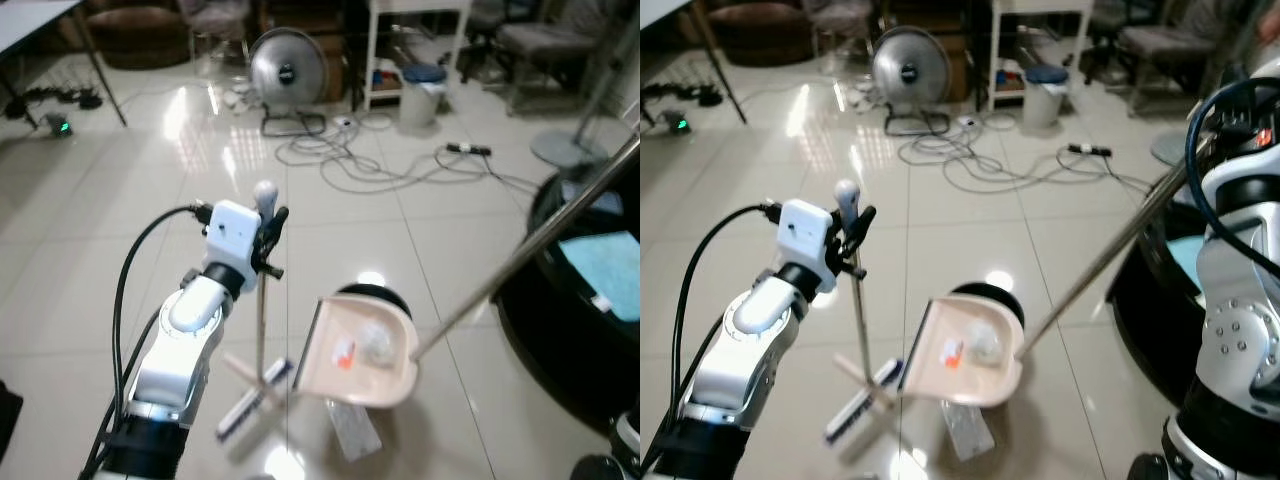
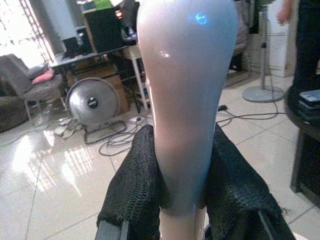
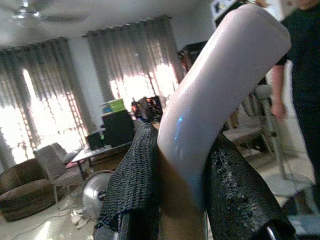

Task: Sweep floor

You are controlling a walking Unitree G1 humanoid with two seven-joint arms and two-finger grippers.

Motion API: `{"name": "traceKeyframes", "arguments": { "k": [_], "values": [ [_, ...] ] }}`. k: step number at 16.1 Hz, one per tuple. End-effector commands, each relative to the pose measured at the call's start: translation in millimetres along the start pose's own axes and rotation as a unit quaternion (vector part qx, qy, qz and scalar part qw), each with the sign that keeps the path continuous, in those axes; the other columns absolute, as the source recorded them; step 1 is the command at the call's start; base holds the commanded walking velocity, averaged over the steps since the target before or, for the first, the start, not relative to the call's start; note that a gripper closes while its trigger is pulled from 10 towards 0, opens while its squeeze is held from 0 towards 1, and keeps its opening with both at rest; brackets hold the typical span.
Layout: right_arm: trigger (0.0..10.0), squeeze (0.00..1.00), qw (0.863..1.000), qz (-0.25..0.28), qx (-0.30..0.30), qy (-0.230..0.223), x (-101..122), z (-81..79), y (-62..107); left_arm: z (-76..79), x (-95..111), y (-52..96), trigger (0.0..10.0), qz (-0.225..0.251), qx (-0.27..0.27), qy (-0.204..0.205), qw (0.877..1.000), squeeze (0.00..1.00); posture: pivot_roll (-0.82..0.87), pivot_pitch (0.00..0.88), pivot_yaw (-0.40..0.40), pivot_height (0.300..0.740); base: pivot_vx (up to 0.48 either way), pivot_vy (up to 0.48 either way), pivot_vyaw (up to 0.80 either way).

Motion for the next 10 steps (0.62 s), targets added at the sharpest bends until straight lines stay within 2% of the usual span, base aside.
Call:
{"name": "traceKeyframes", "arguments": {
  "k": [1, 3, 10],
  "values": [
    [10.0, 0.00, 1.000, 0.019, 0.012, -0.012, 7, -6.4, 0.2, -9.3, 9, -1.0, 10.0, 0.015, 0.010, -0.024, 1.000, 0.00, -0.07, 0.035, 0.020, 0.740, 0.371, 0.000, 0.00],
    [10.0, 0.00, 1.000, 0.021, 0.009, -0.012, 7, -4.6, 0.7, -8.9, 10, -1.0, 10.0, 0.017, 0.009, -0.026, 0.999, 0.00, -0.07, 0.033, 0.024, 0.740, 0.368, 0.000, -0.47],
    [10.0, 0.00, 0.999, 0.035, -0.009, -0.007, 11, 6.4, 2.6, -10.6, 10, -1.5, 10.0, 0.016, 0.008, -0.028, 0.999, 0.00, -0.07, 0.037, 0.034, 0.740, 0.366, 0.000, 0.00]
  ]
}}
Point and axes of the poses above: a point about 5 cm out from each wrist's last joint towards the gripper, its own y axis pointing back from the gripper into the wrist, its own x axis along the axis of the wrist's last joint, z = x × y, the point moved 1 cm from there along -y, pointing out of the wrist towards the gripper, and after that the axes turned 4 degrees about -y, right-handed, at the moved point
